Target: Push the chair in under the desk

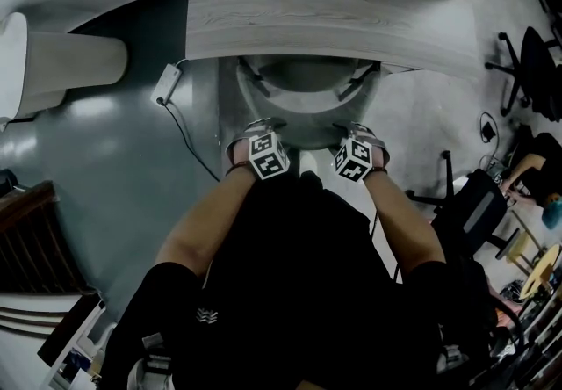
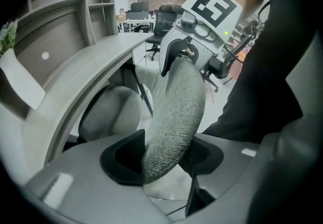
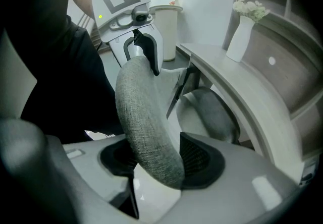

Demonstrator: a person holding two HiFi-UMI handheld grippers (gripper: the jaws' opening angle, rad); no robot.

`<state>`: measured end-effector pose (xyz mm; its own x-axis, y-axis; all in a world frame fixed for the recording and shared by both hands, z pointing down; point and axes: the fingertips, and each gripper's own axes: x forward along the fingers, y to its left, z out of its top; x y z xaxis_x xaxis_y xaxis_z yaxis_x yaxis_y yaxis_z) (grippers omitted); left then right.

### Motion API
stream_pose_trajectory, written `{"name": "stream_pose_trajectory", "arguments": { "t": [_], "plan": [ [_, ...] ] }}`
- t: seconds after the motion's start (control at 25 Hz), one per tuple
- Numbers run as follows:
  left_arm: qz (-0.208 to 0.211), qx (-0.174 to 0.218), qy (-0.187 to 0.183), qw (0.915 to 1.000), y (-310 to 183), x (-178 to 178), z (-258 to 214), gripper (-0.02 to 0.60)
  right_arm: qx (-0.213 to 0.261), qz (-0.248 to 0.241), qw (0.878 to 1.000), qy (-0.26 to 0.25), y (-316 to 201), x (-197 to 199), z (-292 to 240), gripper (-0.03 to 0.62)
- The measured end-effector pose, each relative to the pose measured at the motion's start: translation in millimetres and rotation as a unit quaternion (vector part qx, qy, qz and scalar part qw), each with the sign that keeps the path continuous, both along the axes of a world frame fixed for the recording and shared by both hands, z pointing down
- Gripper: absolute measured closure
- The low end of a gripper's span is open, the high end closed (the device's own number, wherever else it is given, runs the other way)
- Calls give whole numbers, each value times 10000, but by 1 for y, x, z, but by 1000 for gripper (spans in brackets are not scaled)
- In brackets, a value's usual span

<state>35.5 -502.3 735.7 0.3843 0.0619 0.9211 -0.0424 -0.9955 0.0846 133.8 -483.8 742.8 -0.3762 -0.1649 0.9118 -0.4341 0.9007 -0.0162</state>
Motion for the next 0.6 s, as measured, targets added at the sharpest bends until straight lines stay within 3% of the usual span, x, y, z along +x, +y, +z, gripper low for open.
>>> {"name": "stream_pose_trajectory", "arguments": {
  "t": [0.32,0.56,0.6],
  "plan": [
    [-633,353,175,9972,4,-5,-19,341,51,518,9985,-146,10,6,-18,365],
    [-1257,709,533,9881,5,-15,-60,349,432,967,9934,-437,17,20,-60,367],
    [-1374,808,682,9848,4,-15,-72,379,547,1079,9913,-526,16,23,-71,368]
  ]
}}
